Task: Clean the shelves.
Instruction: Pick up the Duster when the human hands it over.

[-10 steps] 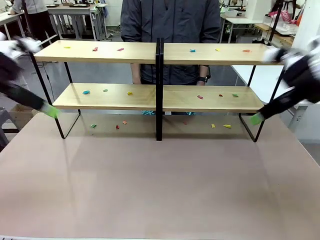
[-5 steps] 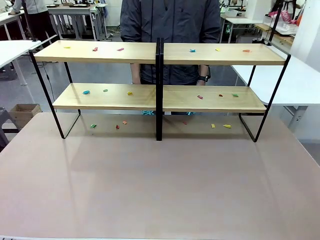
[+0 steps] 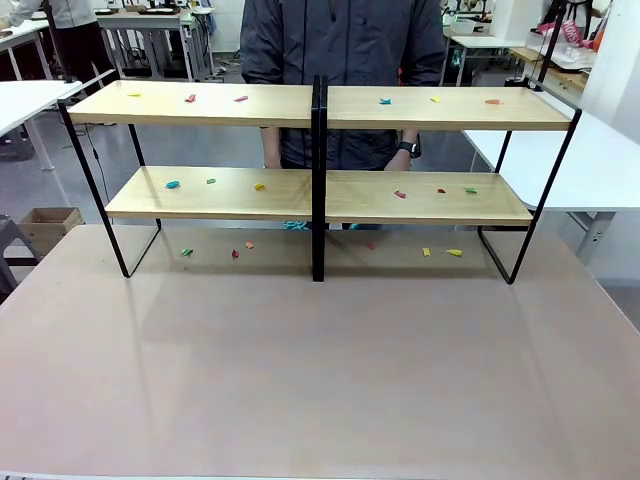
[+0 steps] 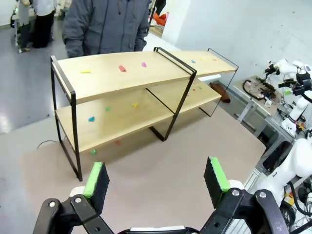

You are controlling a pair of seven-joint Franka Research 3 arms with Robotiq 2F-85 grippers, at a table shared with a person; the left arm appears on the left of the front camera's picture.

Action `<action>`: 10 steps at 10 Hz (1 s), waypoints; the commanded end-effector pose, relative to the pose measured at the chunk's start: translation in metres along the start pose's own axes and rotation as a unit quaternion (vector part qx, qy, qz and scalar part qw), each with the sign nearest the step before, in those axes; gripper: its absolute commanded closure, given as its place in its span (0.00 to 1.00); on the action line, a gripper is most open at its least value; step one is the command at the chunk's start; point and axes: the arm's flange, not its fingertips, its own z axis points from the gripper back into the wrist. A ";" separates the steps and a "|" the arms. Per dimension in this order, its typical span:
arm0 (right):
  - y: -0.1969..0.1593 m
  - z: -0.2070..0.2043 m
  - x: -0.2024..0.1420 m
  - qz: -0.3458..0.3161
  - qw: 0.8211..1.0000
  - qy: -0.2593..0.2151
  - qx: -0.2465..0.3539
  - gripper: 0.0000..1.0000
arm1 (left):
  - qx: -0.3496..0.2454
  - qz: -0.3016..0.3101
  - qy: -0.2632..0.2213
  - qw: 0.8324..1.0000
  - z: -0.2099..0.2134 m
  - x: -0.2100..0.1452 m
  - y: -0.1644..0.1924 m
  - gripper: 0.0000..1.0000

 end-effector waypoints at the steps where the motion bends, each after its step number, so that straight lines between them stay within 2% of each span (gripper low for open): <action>1: -0.007 -0.010 0.001 0.012 1.000 -0.008 0.013 0.00 | 0.005 0.000 0.023 1.000 -0.028 -0.033 -0.007 0.00; 7: -0.015 -0.028 0.003 0.025 0.999 0.009 0.024 0.00 | 0.023 0.012 0.112 0.993 -0.068 -0.003 0.015 0.00; 10: -0.021 -0.037 0.005 0.025 0.999 0.013 0.033 0.00 | 0.057 0.002 0.165 0.985 -0.102 0.023 0.002 0.00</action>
